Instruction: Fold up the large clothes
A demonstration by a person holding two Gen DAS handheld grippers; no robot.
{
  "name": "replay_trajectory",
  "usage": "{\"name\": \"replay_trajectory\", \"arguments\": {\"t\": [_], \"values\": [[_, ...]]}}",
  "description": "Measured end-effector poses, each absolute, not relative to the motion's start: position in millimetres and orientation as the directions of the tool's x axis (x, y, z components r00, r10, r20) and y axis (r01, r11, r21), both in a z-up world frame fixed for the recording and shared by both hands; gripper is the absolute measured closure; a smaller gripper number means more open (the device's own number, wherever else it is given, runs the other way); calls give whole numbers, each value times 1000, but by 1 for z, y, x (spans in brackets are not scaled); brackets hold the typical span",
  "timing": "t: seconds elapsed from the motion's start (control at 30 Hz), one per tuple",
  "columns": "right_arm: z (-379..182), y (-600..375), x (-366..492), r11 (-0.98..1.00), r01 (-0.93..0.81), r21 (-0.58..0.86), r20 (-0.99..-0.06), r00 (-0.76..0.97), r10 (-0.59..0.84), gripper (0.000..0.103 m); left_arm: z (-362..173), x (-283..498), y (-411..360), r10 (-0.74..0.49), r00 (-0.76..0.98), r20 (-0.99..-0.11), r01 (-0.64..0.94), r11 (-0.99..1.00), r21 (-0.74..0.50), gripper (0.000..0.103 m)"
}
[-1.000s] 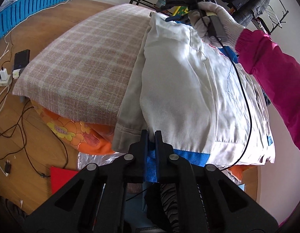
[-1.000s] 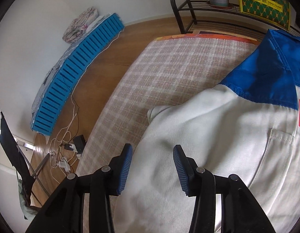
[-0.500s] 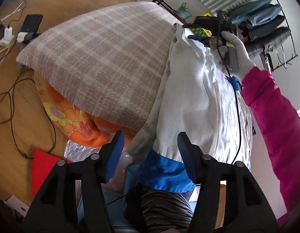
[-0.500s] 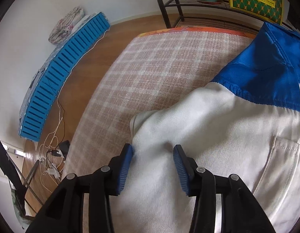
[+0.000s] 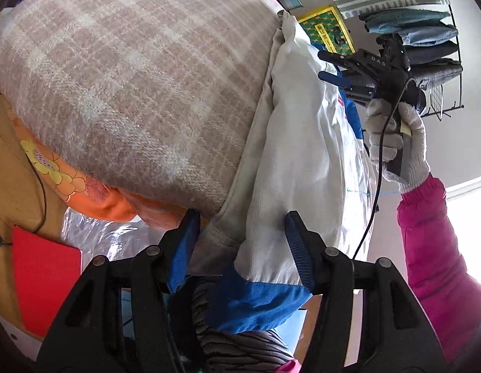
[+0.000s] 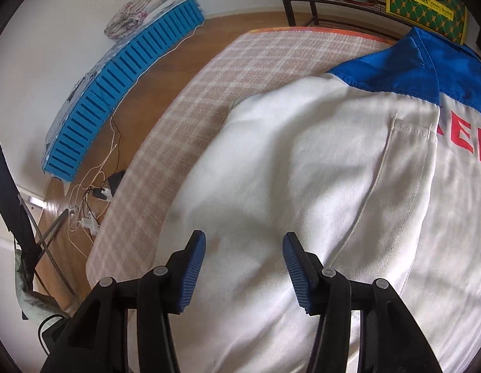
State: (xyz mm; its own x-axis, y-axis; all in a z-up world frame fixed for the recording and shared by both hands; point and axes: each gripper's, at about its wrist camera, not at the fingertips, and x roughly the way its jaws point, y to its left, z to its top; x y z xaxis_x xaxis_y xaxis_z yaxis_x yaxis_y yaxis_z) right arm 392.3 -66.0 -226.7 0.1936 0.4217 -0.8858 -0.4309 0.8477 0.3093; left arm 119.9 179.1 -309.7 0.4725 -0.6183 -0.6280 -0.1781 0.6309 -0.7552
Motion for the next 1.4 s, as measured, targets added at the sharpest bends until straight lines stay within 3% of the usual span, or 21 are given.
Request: {"name": "replay_trajectory", "arguments": {"t": [0.17,0.4,0.43,0.63,0.83,1.03,1.13,1.3,1.4], "values": [[-236,-64,398,859,-412,305,-892,193,409,49,-291,104,180,-615,465,-636,-172,643,-747,71],[-246,-52,398,862,-426,274,-908,182,379,41,-273,101,169,-577,480,-661,-130,698,-704,72],[-247,-51,398,865,-427,266,-910,184,370,41,-274,101,168,-572,479,-666,-142,698,-701,82],[-236,-49,395,860,-410,304,-902,168,398,41,-240,92,158,-514,546,-662,-83,753,-653,89],[-216,-20,391,839,-409,357,-885,139,445,29,-200,93,125,-481,577,-660,52,828,-558,93],[-232,24,385,869,-465,171,-958,128,257,30,-182,95,101,-483,576,-659,137,852,-505,93],[-244,29,384,872,-479,106,-973,129,189,39,-178,96,93,-473,574,-668,144,862,-486,94],[-252,11,383,886,-458,69,-972,170,163,84,-174,98,81,-461,569,-681,159,874,-459,94],[-245,-13,384,899,-411,150,-956,171,238,97,-169,100,71,-465,553,-691,181,877,-445,94]]}}
